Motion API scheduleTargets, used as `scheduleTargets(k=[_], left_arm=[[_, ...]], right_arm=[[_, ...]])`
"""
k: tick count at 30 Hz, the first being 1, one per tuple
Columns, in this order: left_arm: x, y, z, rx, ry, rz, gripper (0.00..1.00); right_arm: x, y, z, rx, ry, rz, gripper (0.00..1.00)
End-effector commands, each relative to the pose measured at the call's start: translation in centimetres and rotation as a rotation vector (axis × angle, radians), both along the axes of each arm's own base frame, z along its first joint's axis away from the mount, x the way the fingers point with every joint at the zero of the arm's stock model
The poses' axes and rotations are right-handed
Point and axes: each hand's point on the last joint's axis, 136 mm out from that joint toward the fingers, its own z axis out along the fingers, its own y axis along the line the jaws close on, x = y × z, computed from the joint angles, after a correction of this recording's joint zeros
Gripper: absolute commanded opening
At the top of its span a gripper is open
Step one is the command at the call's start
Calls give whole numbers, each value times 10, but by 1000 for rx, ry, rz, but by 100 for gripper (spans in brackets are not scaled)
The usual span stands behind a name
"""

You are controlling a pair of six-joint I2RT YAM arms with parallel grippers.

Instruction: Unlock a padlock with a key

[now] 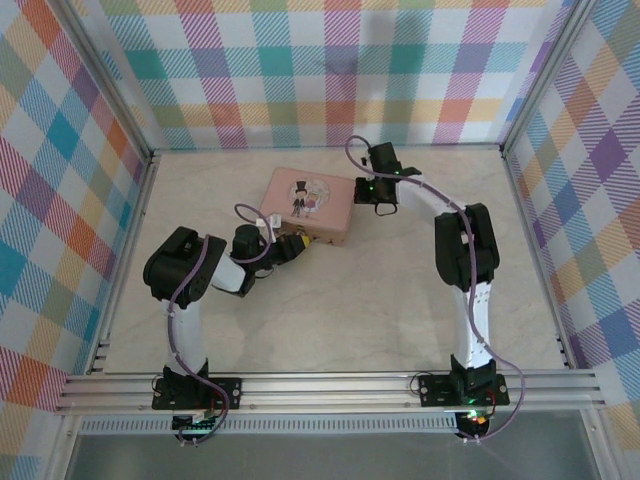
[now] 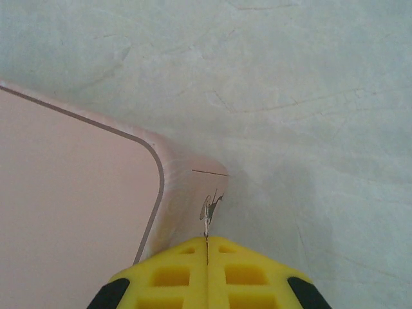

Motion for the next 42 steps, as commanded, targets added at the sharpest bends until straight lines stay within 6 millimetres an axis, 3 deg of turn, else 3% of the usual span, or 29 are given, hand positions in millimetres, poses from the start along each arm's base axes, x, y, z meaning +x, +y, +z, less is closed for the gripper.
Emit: scheduleTargets(k=[1,5,9,15,21,25,31,38,42], left_arm=[[-45,-28,-27,24,147,-145,6],[-59,-50,-29,26,164,-198,6],[-65,-67,-29,9,182,-227,6],[-62,-75,-20,-49,201,-206,6],[-59,-86,0,-81,197,-218,7],[-56,-93,16,-90,195,-220,7],[-47,-100,36,-103,207,-211,7],[-41,-107,59,-99,181,-200,8],[-36,-108,74,-118,170,-176,8]], right_arm=[[9,21,8,61,-21,76,0],[13,36,10,118,-22,130,0],[16,37,5,107,1,141,0],[10,-8,5,23,33,37,0],[-18,-60,26,-35,36,-68,0],[-46,-65,50,7,3,-64,0],[-89,-71,70,75,-18,-67,0],[-109,-90,68,89,-3,-92,0],[-124,-77,85,199,-41,-31,0]])
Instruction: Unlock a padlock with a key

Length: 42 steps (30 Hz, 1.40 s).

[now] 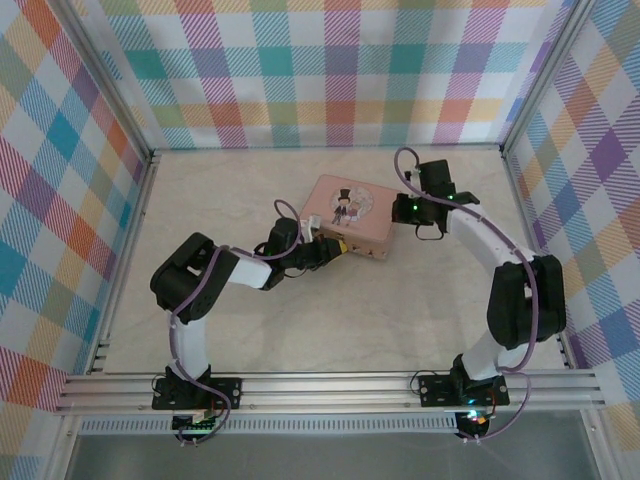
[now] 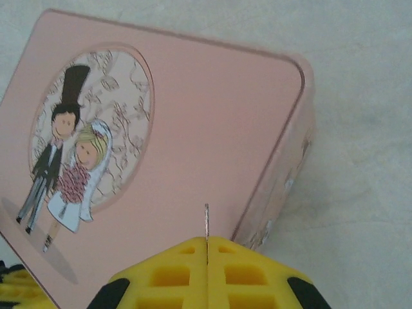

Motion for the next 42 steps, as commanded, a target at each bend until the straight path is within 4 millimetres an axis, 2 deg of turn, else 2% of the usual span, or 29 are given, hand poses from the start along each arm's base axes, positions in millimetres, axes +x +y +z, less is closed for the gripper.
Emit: scheduleTargets(k=[1,7,15,21,27,38,42], left_arm=[[2,-11,48,-76,-52,-17,8],[6,-17,63,-94,-50,-19,8],[14,-16,70,-112,-54,22,8],[18,-19,76,-127,-62,35,8],[18,-20,81,-143,-63,38,9],[17,-22,84,-168,-62,21,9],[17,-23,85,-176,-59,18,9]], right_arm=[[-16,18,30,151,-65,75,0],[-63,56,66,462,-149,263,0],[-105,71,97,657,-235,408,0],[-122,73,114,750,-277,441,0],[-125,74,100,801,-232,404,0],[-117,92,39,812,-70,319,0],[-112,102,23,822,-45,319,0]])
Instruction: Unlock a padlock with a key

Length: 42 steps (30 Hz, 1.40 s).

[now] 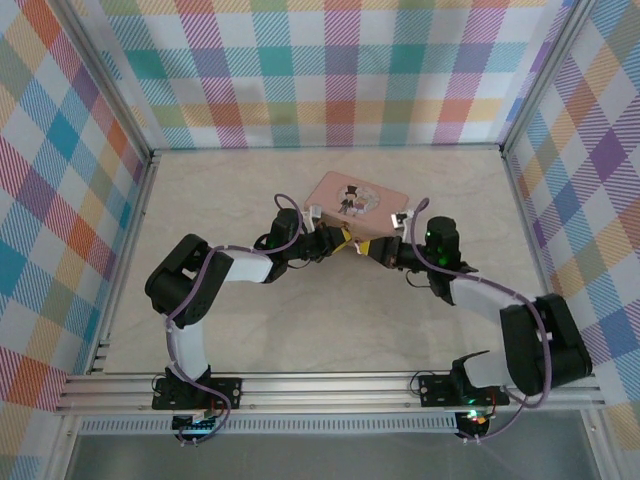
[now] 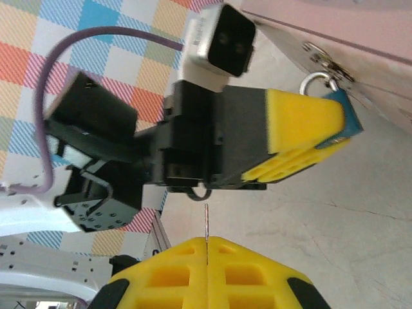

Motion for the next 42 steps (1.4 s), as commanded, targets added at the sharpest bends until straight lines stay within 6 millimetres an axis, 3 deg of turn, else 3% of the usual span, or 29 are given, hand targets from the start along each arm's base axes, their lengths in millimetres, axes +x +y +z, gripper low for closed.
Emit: scheduleTargets(k=[1,10,22,36,42], left_arm=[[3,-15,53,-111,-124,-38,9],[3,-16,57,-126,-123,-39,9],[3,-16,61,-159,-120,-29,9],[8,-18,58,-167,-108,-16,9],[5,-24,58,-182,-101,-30,10]], right_arm=[[6,8,-1,26,-34,-1,0],[18,9,-32,14,33,-48,0],[29,3,-54,-39,95,-122,0],[-11,7,-42,-80,95,-185,0],[2,9,-53,-95,88,-233,0]])
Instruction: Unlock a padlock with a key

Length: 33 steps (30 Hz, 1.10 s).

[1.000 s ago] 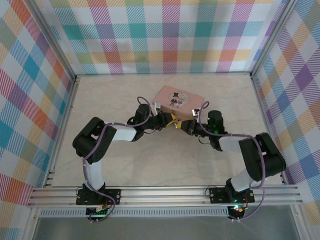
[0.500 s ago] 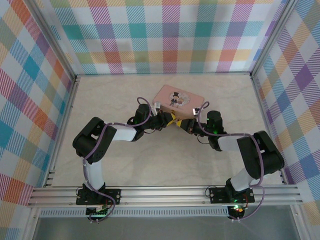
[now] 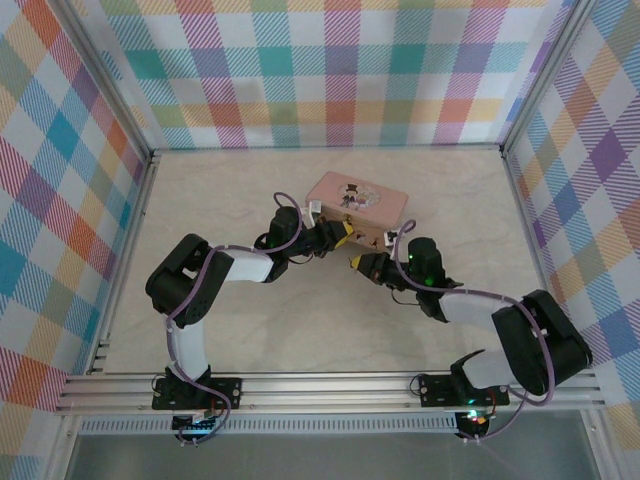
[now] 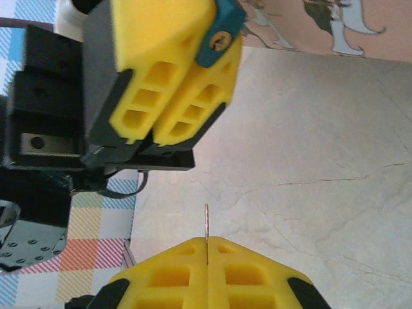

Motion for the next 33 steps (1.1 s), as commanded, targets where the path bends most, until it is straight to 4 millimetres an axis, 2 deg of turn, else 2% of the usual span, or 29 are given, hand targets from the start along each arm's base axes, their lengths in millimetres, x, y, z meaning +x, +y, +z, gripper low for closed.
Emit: scheduleTargets(k=[1,5,13,19,28,33], left_arm=[[-2,-18,35,-90,-95,-46,10],[-6,-19,35,-110,-86,-57,9],[-15,-22,30,-112,-55,-120,8],[-18,-23,31,-113,-39,-153,8],[-15,-23,29,-103,-35,-150,8],[-15,-23,29,-105,-35,-148,8]], right_arm=[[16,-1,-7,-5,-4,-58,0],[29,-1,-5,6,-27,-68,0],[48,-32,3,51,-71,-103,0],[56,-42,3,65,-88,-102,0],[35,-28,23,161,-166,42,0],[34,-22,28,182,-171,74,0]])
